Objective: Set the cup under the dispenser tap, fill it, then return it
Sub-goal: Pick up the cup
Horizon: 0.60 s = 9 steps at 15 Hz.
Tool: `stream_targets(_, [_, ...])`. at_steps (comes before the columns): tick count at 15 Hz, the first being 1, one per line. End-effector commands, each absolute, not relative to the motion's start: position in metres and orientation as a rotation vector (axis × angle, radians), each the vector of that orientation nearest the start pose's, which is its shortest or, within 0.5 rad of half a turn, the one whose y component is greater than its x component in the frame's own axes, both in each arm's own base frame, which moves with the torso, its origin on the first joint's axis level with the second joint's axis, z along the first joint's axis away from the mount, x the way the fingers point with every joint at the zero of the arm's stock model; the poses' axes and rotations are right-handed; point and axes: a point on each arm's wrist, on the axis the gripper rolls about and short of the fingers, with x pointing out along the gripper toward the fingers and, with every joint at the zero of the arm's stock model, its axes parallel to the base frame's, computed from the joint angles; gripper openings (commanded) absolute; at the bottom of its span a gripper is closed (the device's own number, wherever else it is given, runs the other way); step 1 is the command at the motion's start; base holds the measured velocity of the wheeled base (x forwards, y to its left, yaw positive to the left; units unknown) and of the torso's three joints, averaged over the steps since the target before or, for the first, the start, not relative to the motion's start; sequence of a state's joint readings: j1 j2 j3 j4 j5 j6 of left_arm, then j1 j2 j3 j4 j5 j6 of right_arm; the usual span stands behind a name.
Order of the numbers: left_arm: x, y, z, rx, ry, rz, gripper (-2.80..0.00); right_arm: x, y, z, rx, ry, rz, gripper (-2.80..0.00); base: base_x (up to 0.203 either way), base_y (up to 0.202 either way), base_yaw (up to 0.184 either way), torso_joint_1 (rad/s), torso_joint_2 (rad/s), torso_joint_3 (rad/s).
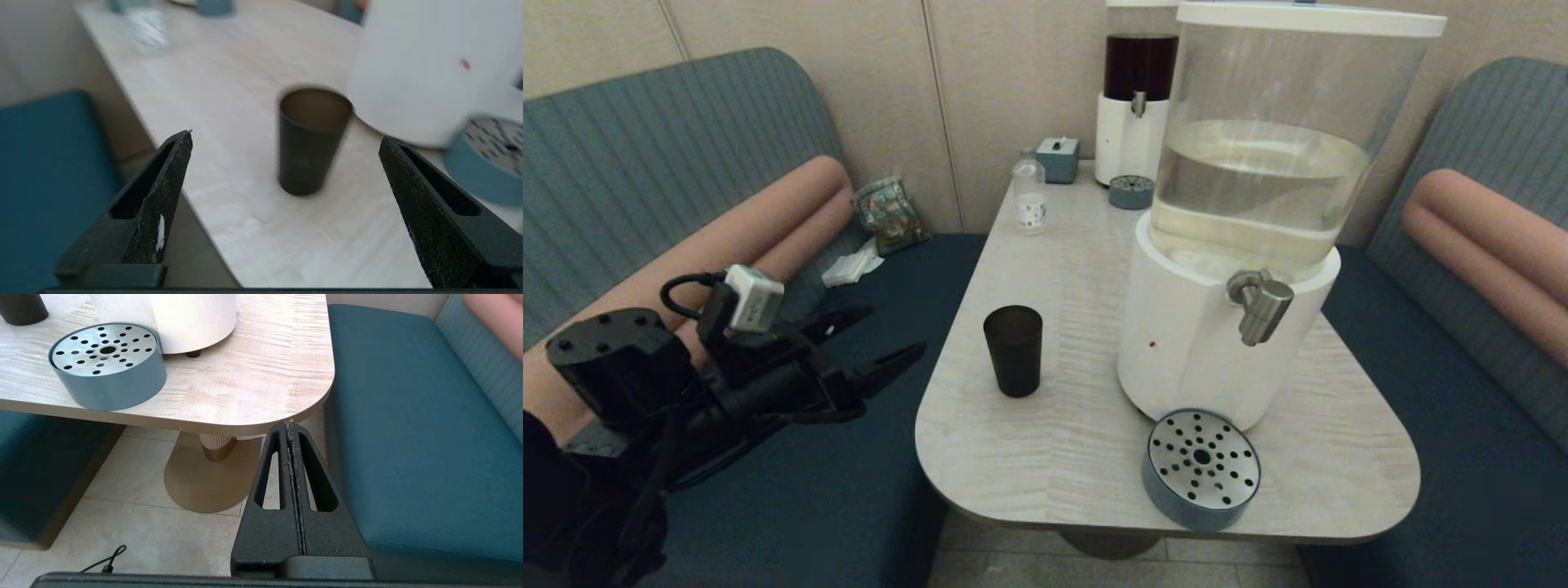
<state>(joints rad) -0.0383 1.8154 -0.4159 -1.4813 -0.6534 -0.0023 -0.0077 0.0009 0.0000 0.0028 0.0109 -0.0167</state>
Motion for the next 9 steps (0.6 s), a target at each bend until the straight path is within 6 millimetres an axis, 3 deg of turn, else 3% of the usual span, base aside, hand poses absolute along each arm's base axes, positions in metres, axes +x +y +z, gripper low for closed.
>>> stream_targets(1, [0.28, -0.029, 0.12, 0.004, -0.021, -0.748, 0.0, -0.023, 0.0, 0.075, -0.017, 0.006, 0.003, -2.8, 0.0, 0.0, 0.0, 0.0, 0.0, 0.0])
stream_targets(9, [0.323, -0.042, 0.081, -0.006, 0.035, -0.808, 0.0, -0.023, 0.0, 0.075, -0.017, 0.005, 0.004, -2.8, 0.0, 0.0, 0.0, 0.0, 0.0, 0.0])
